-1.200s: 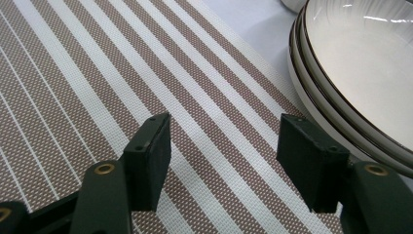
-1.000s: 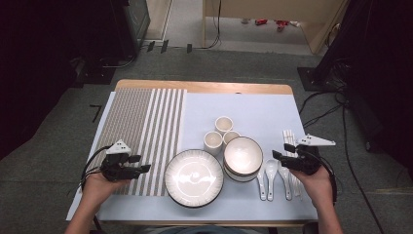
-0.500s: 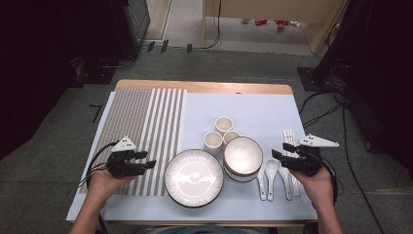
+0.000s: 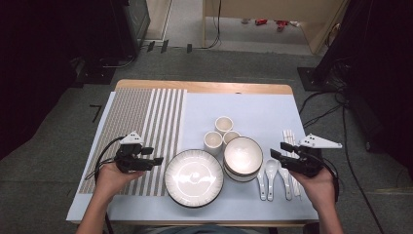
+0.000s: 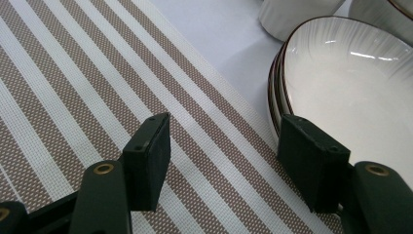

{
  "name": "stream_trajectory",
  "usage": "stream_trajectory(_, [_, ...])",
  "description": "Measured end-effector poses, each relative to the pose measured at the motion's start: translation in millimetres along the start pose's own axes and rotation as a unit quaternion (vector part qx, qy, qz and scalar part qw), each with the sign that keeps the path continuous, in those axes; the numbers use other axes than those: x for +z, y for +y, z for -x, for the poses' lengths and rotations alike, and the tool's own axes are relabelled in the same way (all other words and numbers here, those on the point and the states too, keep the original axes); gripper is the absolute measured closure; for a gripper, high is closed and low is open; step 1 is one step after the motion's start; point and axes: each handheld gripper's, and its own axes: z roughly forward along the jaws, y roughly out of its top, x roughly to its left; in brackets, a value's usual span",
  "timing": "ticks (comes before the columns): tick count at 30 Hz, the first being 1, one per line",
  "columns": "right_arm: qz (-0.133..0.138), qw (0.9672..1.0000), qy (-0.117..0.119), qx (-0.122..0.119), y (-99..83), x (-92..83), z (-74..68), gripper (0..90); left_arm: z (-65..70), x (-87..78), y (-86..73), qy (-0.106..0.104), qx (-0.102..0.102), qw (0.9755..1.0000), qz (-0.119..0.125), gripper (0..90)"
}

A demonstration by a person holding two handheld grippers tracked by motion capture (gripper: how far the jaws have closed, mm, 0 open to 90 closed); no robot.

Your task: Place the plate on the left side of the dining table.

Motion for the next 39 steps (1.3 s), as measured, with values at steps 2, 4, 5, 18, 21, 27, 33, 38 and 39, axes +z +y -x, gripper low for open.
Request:
stream_trajectory(2, [0.005,1.0,0.002,-0.005,2.9,-2.7,-3.3,47.4,1.3,0.0,0.5,0.003,0.006,1.0,-0.001,41.2])
stream_trajectory(4, [0.011,0.9999,0.004,-0.011,5.6,-5.2,-6.8,48.1,2.5,1.1,0.8,0.001,0.01,0.9999,-0.005,42.6])
stream_trajectory(5, [0.013,0.9998,0.007,-0.011,6.8,-6.1,-8.0,48.1,3.0,1.4,0.7,0.005,0.014,0.9999,-0.007,42.5])
stream_trajectory(18, [0.026,0.9991,0.025,-0.021,16.7,-12.3,-27.0,50.5,3.7,4.1,1.0,0.004,0.014,0.9999,-0.001,46.4])
stream_trajectory(21, [0.026,0.9989,0.03,-0.024,17.8,-12.1,-30.7,51.2,4.5,4.6,1.7,-0.002,0.013,0.9999,-0.001,46.5])
stream_trajectory(27, [0.034,0.9982,0.035,-0.036,21.5,-14.7,-40.8,51.1,5.0,4.8,2.1,-0.004,0.01,0.9999,-0.005,48.6])
stream_trajectory(33, [0.035,0.9971,0.047,-0.047,24.3,-15.6,-51.2,51.4,5.2,3.7,1.8,0.0,0.007,0.9999,-0.008,51.4])
stream_trajectory(38, [0.032,0.996,0.06,-0.058,25.2,-12.8,-61.7,51.4,5.8,2.5,1.0,0.005,0.009,1.0,0.002,51.2])
stream_trajectory(39, [0.03,0.9957,0.062,-0.061,25.1,-12.1,-63.9,51.4,5.5,2.6,1.1,0.004,0.006,1.0,0.002,50.8])
